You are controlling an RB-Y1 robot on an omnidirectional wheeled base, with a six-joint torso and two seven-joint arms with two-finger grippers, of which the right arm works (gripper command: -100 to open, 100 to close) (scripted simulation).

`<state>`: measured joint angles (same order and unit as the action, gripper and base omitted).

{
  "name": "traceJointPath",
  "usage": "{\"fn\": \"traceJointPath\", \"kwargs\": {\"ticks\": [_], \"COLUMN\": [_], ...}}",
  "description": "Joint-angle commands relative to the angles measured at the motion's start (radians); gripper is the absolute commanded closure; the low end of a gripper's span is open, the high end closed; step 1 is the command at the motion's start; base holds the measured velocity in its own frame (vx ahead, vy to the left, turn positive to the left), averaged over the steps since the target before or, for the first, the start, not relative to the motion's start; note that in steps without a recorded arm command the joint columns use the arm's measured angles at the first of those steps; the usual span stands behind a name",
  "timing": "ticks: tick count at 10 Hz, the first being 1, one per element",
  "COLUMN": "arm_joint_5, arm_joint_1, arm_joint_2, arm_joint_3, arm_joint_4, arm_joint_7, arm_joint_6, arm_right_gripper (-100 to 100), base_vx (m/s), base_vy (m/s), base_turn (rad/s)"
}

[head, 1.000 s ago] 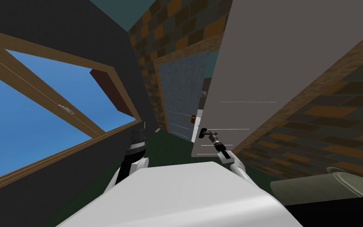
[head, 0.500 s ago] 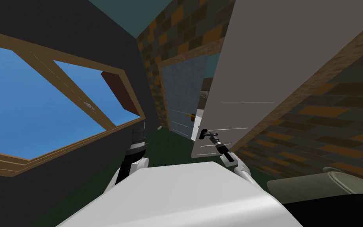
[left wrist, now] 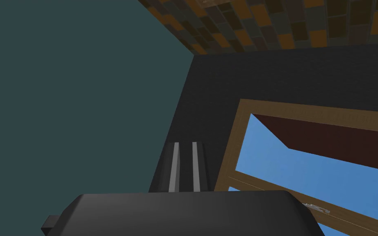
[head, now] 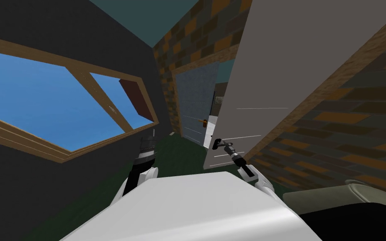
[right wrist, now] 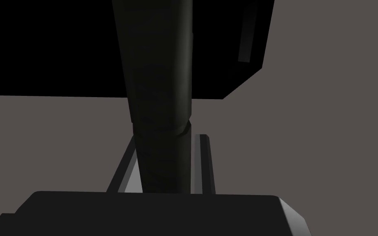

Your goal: Pull the door open

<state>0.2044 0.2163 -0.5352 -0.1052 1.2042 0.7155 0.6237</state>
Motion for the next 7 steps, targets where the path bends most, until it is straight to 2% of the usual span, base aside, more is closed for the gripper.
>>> {"fn": "traceJointPath", "kwargs": {"ticks": [1, 2, 3, 7], "arm_joint_5": [0.007, 0.003, 0.009, 0.019], "arm_joint_1": [0.014, 0.003, 0.015, 0.04], "arm_joint_2": [-0.008, -0.006, -0.016, -0.042], "arm_joint_3": [0.012, 0.005, 0.008, 0.011], "arm_joint_4": [0.001, -0.008, -0.016, -0.029], "arm_joint_7": [0.015, 0.008, 0.02, 0.049], "arm_joint_6": [0.031, 0.021, 0.051, 0.115], "arm_right_gripper": [100, 100, 100, 100], "base_vx": [-0.198, -0.084, -0.144, -0.208], "base_vy": [-0.098, -0.038, -0.031, -0.09], "base_turn": [0.085, 0.015, 0.129, 0.153]}}
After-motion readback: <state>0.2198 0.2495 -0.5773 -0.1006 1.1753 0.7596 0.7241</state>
